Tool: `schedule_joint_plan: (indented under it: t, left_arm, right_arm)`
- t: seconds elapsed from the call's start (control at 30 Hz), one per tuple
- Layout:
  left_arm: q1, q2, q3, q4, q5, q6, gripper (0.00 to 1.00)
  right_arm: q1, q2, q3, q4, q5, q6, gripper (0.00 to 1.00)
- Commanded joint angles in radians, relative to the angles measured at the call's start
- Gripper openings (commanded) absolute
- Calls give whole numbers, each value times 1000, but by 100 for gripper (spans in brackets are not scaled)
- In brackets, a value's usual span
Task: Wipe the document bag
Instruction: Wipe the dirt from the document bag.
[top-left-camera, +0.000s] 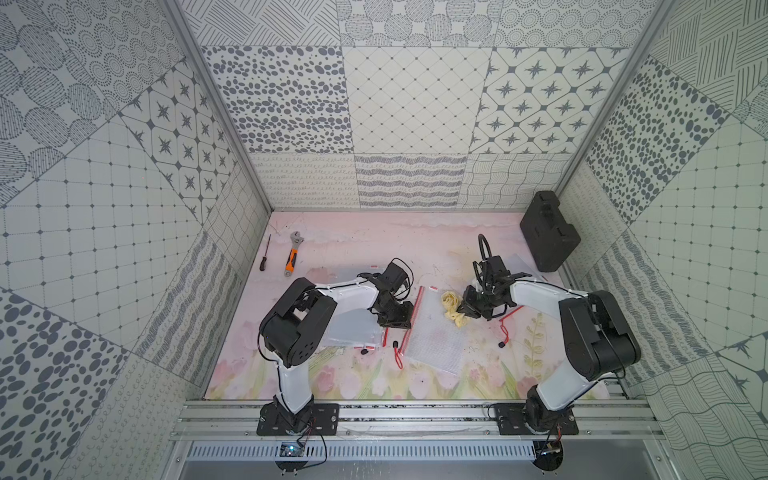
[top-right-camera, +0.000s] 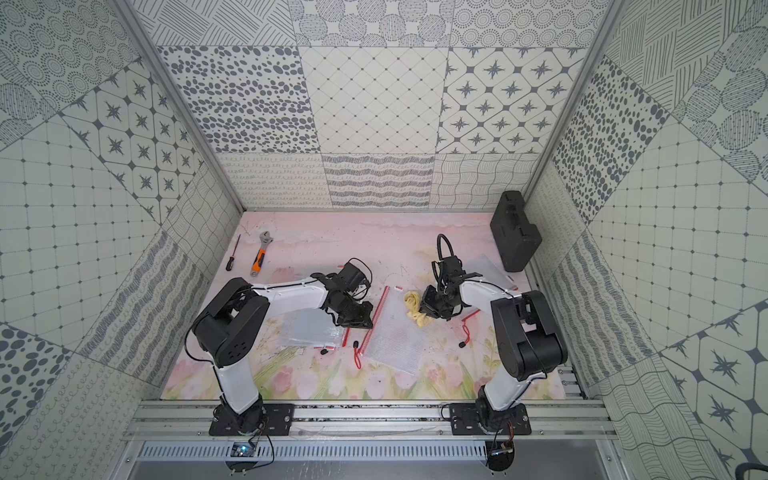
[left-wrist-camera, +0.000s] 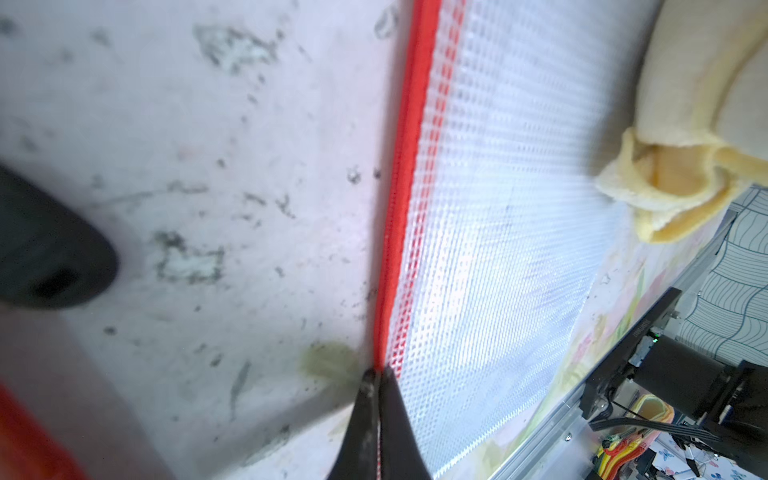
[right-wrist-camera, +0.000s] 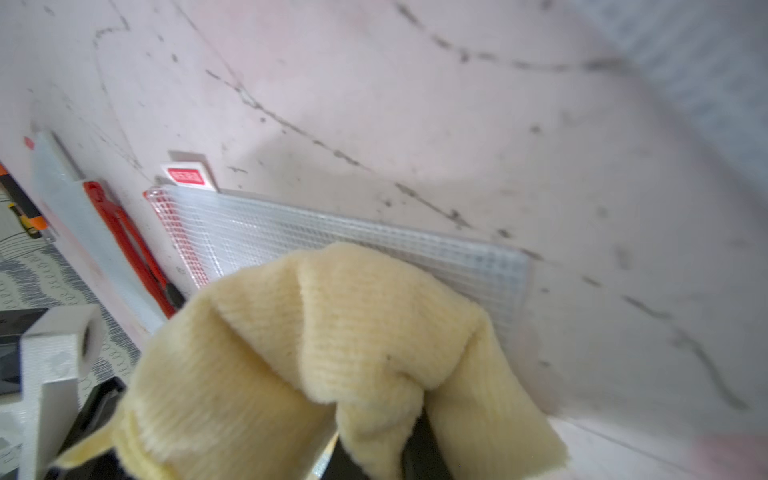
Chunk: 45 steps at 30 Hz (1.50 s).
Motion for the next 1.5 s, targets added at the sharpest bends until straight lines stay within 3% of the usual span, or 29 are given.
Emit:
schedule_joint_plan:
  t: [0.0,0.17,0.3,0.43,0.67,0.73,0.83,1.03,1.17,1.3,1.47]
  left_arm:
    - [8,12,10,-47,-65,5,0]
    - [19,2,18,-12,-72,-31,0]
    - [43,-12,17,7,-64,-69,0]
    - [67,-35,-2,34,-54,-98,0]
    - [102,-69,-40,44,-43,-103,0]
    - [106,-76,-48,44,-42,-106,0]
    - [106,-79,-54,48,-35,-112,0]
    - [107,-64,-33,53,-27,-129,0]
    - [106,-63,-23,49,-34,-131,0]
    - [106,-65,-19,41,-37,-124,0]
    - [106,-62,-22,33,-41,-115,0]
  right_arm:
    - [152,34,53,-181,166,13,0]
    - [389,173,259,-145,90,94,0]
    - [453,290,352,-134,62,102,0]
    - [387,265,272,-144,89,76,0]
    - [42,17,-10,-200,164,-32,0]
    - [-1,-25,-23,-214,180,-51,0]
    - [38,-11,41,-226,154,-34,0]
    - [346,194,344,-213,126,45,0]
    - [438,313,457,-198,88,67,0]
    - [386,290,367,-173,84,56,0]
    - [148,116,103,-176,125,-8,0]
